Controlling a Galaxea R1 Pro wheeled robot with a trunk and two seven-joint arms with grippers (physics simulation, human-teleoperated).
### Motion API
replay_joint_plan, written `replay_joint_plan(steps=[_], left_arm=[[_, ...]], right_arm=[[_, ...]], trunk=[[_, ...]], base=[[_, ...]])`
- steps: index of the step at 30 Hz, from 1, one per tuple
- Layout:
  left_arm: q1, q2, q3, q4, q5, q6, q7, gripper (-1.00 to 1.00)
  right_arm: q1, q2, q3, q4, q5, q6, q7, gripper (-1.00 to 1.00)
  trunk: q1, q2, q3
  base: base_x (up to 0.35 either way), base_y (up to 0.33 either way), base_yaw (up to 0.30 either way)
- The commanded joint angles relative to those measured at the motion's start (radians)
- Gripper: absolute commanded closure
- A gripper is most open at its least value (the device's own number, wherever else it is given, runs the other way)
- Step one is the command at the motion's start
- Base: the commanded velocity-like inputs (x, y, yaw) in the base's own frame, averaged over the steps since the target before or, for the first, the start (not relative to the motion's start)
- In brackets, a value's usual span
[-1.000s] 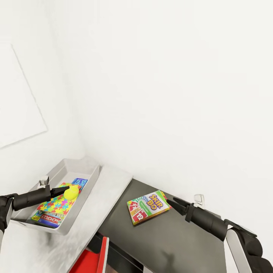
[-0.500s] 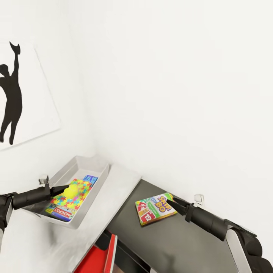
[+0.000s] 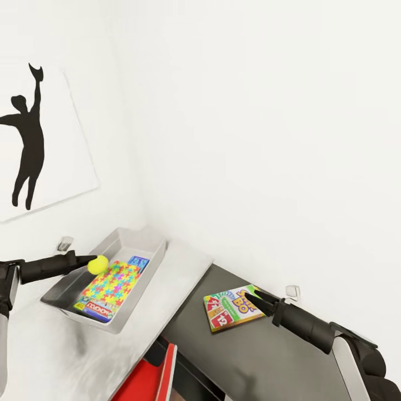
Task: Put all the toys in the child's room - the three board games (two on the bed and one on the table), the two jigsaw puzzles on the table, and the tennis ball on the table - inside the toy box on the table in the child's room.
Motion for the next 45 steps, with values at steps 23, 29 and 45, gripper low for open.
replay_joint_plan(steps=[23,29,45], left_arm=[[-0.005,-0.026,-0.002,-0.061,-0.012,-0.013,0.383,1.0],[-0.005,-0.022,-0.002,-0.064,-0.013,-0.017,0.39,1.0],[-0.005,-0.02,-0.005,-0.063,-0.035,-0.018,0.504,1.0]], right_arm=[[-0.001,0.0,0.006,0.0,-0.002,0.005,-0.002,-1.0],[-0.001,0.0,0.007,0.001,-0.002,0.004,-0.002,-1.0],[-0.001,0.0,0.007,0.001,-0.002,0.004,-0.003,-1.0]], trunk=[[0.001,-0.002,0.002],[0.001,-0.002,0.002],[0.001,-0.002,0.002]], base=[[0.0,0.0,-0.035],[0.0,0.0,0.0],[0.0,0.0,0.034]])
